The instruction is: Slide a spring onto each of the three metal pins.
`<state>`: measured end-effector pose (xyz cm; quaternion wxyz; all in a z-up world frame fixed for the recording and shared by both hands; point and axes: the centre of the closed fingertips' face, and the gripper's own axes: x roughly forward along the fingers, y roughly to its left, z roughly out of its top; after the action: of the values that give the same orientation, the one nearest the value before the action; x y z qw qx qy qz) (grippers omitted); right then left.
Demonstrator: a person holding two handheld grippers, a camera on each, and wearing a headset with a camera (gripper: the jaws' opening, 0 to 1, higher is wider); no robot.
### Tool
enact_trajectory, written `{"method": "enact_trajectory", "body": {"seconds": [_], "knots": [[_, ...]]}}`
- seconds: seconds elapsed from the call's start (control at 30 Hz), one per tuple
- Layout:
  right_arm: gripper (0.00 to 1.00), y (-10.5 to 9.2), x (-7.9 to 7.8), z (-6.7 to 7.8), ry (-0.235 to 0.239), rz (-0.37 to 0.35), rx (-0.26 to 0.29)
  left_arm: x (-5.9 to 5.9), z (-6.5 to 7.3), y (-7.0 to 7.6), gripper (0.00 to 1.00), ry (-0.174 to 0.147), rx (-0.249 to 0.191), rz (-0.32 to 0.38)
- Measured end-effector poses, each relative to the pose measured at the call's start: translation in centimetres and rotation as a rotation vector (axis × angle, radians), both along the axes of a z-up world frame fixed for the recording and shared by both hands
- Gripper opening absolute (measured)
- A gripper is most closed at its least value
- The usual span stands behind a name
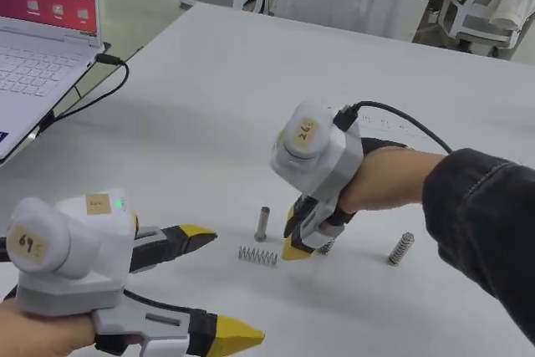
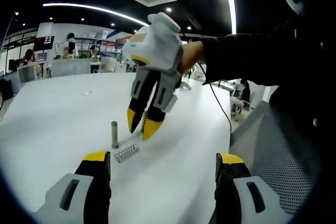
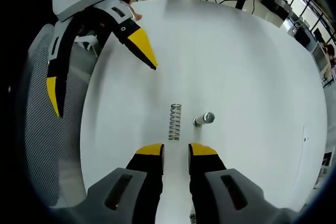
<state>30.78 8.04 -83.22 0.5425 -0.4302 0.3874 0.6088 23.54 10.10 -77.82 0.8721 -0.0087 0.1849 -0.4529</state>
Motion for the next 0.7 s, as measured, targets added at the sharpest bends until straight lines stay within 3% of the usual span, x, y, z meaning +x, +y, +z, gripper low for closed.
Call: {"method": "enact_trajectory", "body": {"seconds": [0.7], "knots": [[0.11,1.2,-0.7,-1.7,0.025,-0.011,-0.006,-0.1,-0.2,0.6,0.78,0.008,-0.004,0.013]]}}
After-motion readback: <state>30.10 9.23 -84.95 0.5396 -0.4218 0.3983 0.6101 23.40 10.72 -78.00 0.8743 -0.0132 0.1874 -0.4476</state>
